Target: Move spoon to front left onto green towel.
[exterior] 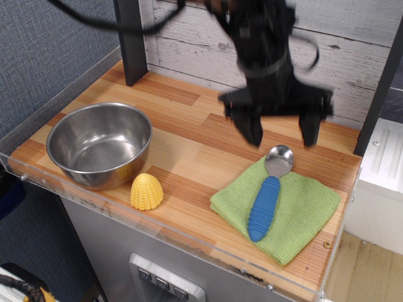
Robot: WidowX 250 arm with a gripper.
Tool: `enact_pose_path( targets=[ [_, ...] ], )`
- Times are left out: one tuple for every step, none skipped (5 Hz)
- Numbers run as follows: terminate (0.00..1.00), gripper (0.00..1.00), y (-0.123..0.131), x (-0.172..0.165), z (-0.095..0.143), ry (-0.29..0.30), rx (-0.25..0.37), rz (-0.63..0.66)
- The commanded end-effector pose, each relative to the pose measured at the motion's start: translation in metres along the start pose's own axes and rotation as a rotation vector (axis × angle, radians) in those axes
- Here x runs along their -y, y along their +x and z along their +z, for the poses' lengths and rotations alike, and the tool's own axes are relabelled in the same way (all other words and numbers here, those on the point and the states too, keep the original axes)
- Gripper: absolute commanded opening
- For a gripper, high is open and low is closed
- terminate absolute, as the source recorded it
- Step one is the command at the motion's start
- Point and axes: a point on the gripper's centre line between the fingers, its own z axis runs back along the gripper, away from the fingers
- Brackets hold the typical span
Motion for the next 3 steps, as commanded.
enact_pose_path(
  targets=[
    [0.0, 1.0, 0.0043, 0.0037, 0.0413, -0.017, 0.106, 0.032],
    [0.0, 1.0, 0.0043, 0.0037, 0.0413, -0.017, 0.106, 0.032],
    [1.0, 1.0, 0.0043, 0.0037, 0.0413, -0.017, 0.106, 0.032]
  ],
)
